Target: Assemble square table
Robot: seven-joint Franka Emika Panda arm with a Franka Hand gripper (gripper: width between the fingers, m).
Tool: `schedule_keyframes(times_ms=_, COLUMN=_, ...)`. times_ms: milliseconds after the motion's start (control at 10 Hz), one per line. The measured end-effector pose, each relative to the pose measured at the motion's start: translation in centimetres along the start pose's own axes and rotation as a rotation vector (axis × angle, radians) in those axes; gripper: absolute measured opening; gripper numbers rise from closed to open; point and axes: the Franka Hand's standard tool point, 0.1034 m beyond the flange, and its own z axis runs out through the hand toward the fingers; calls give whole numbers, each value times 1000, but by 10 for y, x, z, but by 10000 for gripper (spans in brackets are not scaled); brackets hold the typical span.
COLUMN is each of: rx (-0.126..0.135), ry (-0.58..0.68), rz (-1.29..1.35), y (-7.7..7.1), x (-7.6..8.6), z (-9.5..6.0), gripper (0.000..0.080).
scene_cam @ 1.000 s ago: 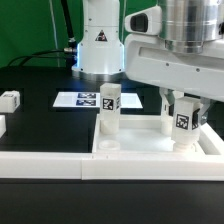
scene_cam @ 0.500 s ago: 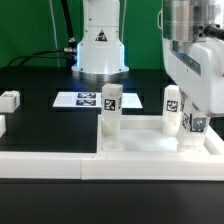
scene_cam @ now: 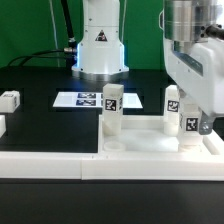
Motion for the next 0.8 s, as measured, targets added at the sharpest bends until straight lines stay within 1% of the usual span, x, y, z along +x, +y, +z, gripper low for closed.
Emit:
schedule_keyframes(times_ms=100, rx=5, ry=2, rz=-114, y=2, x=-4, z=-2, gripper=642)
schedule_keyframes(times_ms=200, rx=4, ry=2, rz=-140, y=2, x=-3, z=-2, gripper=647)
schedule_keyframes(times_ms=500, rx=2, ry=3, rz=-351, y=2, x=-1, z=-1, gripper=649)
schedule_keyframes(times_ms=600, rx=4, ry=20, rz=-494, y=1, x=-1, z=-1, gripper=649)
schedule_keyframes(times_ms=800, rx=27, ry=71, rz=-815, y=-4, x=-2, z=0, gripper=649)
